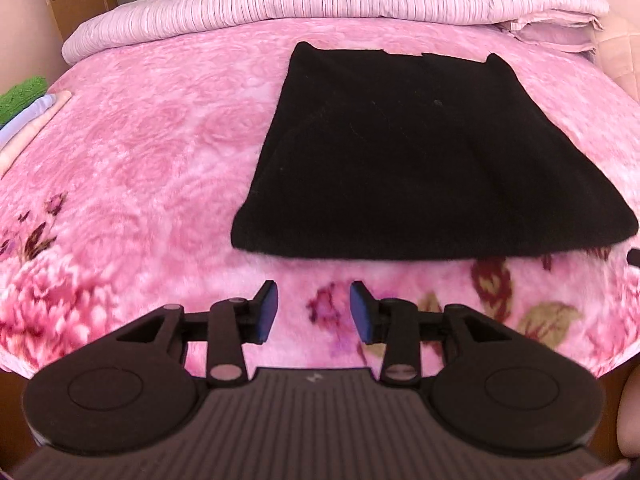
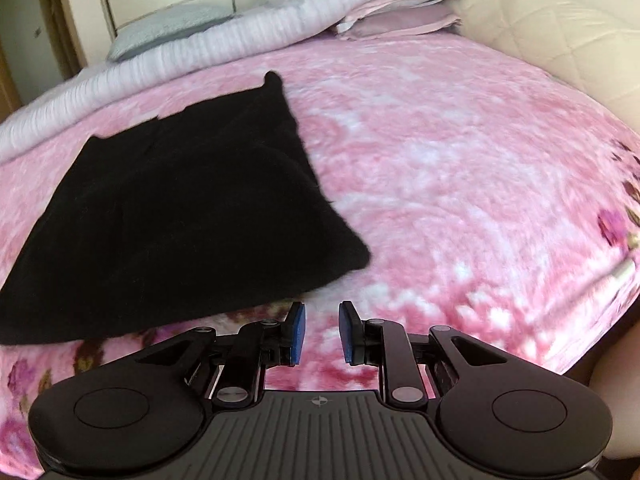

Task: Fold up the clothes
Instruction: 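Open both grippers and release the folded black garment on the bedspread, then raise both open grippers above the folded black garment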

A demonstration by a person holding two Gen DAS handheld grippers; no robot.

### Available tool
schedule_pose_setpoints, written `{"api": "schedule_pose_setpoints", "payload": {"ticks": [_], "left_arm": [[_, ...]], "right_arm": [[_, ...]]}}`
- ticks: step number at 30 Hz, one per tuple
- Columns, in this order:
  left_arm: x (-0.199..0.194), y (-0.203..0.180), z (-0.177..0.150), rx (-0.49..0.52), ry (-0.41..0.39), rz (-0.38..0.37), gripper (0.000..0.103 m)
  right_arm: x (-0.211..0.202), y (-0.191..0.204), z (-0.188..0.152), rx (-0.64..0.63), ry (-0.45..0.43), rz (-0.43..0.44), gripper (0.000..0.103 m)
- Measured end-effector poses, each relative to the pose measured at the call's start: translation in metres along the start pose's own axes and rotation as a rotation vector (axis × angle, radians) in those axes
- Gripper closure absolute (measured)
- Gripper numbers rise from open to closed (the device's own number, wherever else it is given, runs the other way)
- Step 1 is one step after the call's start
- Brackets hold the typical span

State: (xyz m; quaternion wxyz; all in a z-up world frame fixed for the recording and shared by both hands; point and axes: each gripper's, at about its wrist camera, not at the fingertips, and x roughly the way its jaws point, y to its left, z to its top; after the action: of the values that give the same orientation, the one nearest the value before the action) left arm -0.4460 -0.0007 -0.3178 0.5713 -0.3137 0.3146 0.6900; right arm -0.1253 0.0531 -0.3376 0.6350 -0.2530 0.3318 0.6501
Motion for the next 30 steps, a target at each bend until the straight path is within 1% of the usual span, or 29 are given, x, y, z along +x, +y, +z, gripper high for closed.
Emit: {"api": "schedule_pose_setpoints", "payload": {"ticks": [3, 4, 7, 10, 12, 14, 16, 18, 20, 23, 25, 28, 30], "left_arm": [[-0.005, -0.005, -0.007, 0.013, -0.008, 0.024, 0.067], [-0.006, -0.006, -0.009, 0.021, -0.011, 0.031, 0.067], [-0.011, -0.01, -0.016, 0.057, -0.014, 0.06, 0.066], [-0.02, -0.009, -0.025, 0.06, -0.019, 0.064, 0.066], [-0.032, -0.006, -0.03, 0.037, -0.036, 0.045, 0.066], [-0.045, -0.003, -0.032, 0.028, -0.059, 0.018, 0.066], [-0.06, -0.002, -0.034, 0.03, -0.083, -0.008, 0.065], [-0.072, 0.003, -0.032, 0.027, -0.105, -0.031, 0.063], [-0.08, 0.007, -0.031, 0.009, -0.125, -0.041, 0.062], [-0.082, 0.013, -0.028, -0.008, -0.139, -0.048, 0.062], [-0.078, 0.015, -0.027, -0.023, -0.132, -0.059, 0.062], [-0.07, 0.014, -0.028, -0.039, -0.11, -0.061, 0.062], [-0.068, 0.014, -0.029, -0.045, -0.099, -0.078, 0.062]], "right_arm": [[0.003, -0.006, -0.001, 0.007, -0.025, 0.004, 0.082], [0.006, -0.007, -0.002, -0.008, -0.032, -0.009, 0.082], [0.018, -0.009, -0.004, -0.1, -0.034, -0.103, 0.082], [0.019, -0.007, -0.004, -0.18, -0.042, -0.185, 0.082], [0.004, -0.001, -0.001, -0.148, -0.045, -0.164, 0.082], [-0.018, 0.007, -0.002, -0.074, -0.078, -0.071, 0.082], [-0.042, 0.021, -0.004, -0.07, -0.09, -0.004, 0.082], [-0.068, 0.037, -0.011, -0.101, -0.1, 0.051, 0.082], [-0.079, 0.044, -0.017, -0.133, -0.104, 0.056, 0.082], [-0.096, 0.055, -0.027, -0.181, -0.11, 0.062, 0.082], [-0.096, 0.056, -0.032, -0.186, -0.092, 0.036, 0.082], [-0.091, 0.057, -0.036, -0.188, -0.066, 0.025, 0.082], [-0.09, 0.059, -0.038, -0.188, -0.062, 0.017, 0.082]]}}
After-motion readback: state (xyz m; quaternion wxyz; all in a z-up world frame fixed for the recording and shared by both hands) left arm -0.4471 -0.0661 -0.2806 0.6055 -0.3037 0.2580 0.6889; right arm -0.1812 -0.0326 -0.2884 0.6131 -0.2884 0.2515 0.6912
